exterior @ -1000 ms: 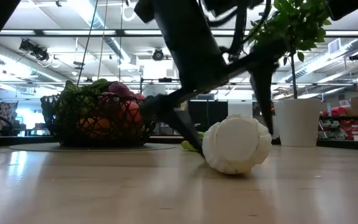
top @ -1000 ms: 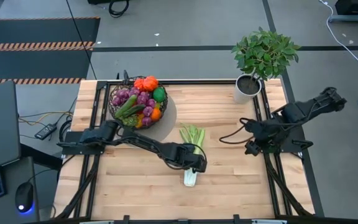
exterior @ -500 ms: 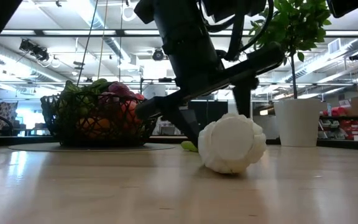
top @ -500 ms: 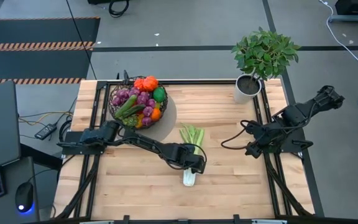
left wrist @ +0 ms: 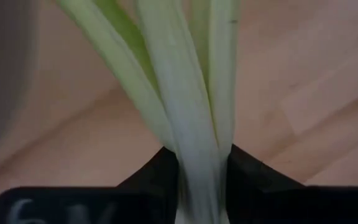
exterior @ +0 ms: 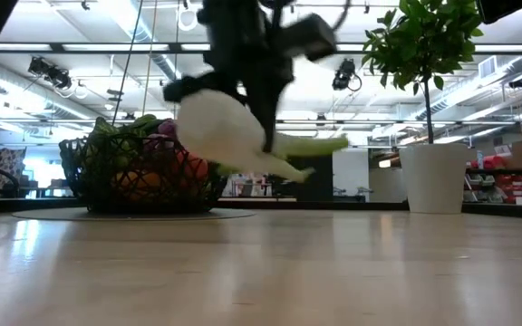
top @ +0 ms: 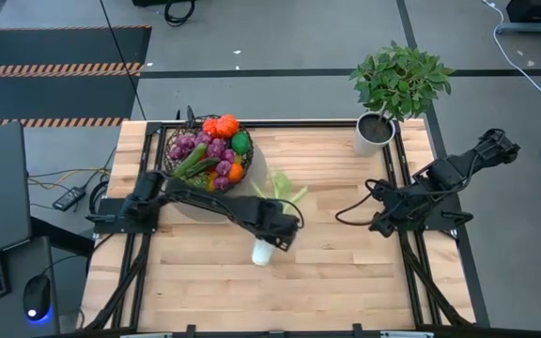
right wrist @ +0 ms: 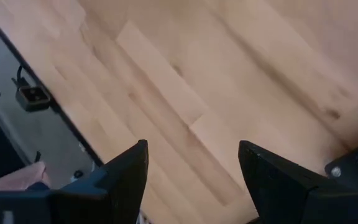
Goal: Build produce basket
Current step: Put the green celery into the wire basket
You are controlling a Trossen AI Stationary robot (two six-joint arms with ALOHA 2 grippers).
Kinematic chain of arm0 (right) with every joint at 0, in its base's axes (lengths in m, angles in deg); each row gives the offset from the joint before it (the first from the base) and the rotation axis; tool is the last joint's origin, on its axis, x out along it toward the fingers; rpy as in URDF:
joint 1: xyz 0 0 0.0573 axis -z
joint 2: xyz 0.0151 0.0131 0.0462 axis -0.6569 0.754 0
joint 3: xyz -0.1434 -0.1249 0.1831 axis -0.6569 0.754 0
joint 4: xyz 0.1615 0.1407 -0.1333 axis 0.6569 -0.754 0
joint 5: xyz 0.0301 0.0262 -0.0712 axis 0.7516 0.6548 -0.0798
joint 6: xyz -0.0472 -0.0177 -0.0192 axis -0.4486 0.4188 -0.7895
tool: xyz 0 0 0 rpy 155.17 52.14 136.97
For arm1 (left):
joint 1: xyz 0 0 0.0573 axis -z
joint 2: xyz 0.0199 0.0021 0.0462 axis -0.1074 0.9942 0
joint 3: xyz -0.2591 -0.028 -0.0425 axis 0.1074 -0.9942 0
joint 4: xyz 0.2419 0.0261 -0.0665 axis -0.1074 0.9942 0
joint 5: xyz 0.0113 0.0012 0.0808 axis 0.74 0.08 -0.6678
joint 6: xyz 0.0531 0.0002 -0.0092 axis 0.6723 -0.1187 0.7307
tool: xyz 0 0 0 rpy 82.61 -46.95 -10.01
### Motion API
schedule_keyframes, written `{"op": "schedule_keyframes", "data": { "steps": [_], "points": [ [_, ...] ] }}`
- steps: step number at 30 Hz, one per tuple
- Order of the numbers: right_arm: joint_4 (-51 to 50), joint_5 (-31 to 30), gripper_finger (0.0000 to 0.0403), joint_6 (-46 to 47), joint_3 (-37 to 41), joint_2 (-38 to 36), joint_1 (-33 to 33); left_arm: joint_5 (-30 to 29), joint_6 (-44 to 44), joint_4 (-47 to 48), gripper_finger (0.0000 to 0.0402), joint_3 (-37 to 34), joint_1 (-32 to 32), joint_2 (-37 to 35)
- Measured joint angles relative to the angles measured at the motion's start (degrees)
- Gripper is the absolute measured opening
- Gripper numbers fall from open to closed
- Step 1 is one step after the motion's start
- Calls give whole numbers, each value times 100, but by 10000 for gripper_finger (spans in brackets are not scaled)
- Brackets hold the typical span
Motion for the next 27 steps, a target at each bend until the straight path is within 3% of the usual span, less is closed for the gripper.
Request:
{"op": "schedule_keyframes", "data": {
  "steps": [7, 14, 21, 27],
  "points": [
    [13, -650, 254, -210, 0, -8, 4, -468, 153, 1179, 98, 11, -323, -1217],
    [75, -1265, 254, -569, 0, -8, 159, -1284, 219, 2828, 100, 14, -1043, -2306],
    [567, -1987, 254, -919, 0, -6, 332, -1282, 1079, 2958, 101, 9, -1895, -2939],
    [761, -2039, 254, -1032, 0, -7, 495, -1294, 1910, 3264, 106, 9, -2373, -3062]
  ]
}}
